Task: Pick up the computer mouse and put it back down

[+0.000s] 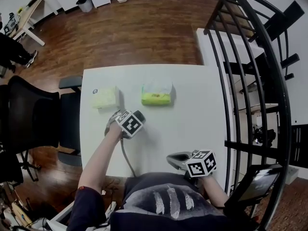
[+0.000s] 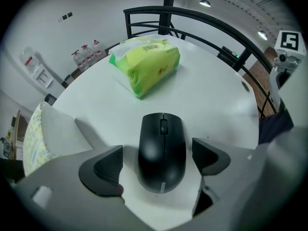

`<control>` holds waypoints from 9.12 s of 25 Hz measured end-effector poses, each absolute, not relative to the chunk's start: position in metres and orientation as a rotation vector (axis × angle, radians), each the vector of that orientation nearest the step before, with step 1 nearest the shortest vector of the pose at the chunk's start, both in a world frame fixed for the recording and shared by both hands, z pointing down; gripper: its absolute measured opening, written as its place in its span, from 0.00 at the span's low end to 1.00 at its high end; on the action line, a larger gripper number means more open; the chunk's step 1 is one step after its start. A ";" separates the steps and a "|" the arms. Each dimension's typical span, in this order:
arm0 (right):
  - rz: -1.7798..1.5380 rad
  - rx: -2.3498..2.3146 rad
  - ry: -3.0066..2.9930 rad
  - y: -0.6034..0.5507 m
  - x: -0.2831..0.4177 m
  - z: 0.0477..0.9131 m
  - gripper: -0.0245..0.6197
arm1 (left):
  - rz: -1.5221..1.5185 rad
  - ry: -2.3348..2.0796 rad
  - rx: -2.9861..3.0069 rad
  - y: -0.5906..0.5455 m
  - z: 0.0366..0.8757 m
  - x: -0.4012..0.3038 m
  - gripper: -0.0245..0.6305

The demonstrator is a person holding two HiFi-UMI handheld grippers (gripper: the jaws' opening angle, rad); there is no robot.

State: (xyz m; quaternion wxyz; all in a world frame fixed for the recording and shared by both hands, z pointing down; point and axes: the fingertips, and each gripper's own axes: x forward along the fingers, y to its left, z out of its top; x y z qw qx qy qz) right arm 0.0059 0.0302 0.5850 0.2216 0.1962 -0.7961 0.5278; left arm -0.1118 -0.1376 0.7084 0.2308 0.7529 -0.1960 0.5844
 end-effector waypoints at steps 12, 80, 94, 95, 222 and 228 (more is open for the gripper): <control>1.420 0.565 -2.195 0.034 0.005 0.583 0.04 | 1.598 -0.537 2.088 -0.135 0.705 -0.111 0.60; 1.253 0.378 -2.272 0.071 -0.003 0.561 0.04 | 0.967 -0.852 2.887 0.015 0.289 -0.087 0.50; 1.269 0.419 -2.263 0.064 0.007 0.564 0.04 | 0.916 -0.788 2.949 0.016 0.286 -0.077 0.50; 1.273 0.423 -2.261 0.061 0.007 0.565 0.04 | 0.920 -0.778 2.947 0.012 0.289 -0.076 0.50; 1.350 0.605 -2.189 0.045 0.010 0.580 0.04 | 0.995 -0.957 2.082 -0.132 0.584 -0.166 0.52; 1.277 0.648 -2.300 0.044 0.019 0.544 0.04 | 0.473 -0.726 2.379 -0.068 0.464 -0.108 0.10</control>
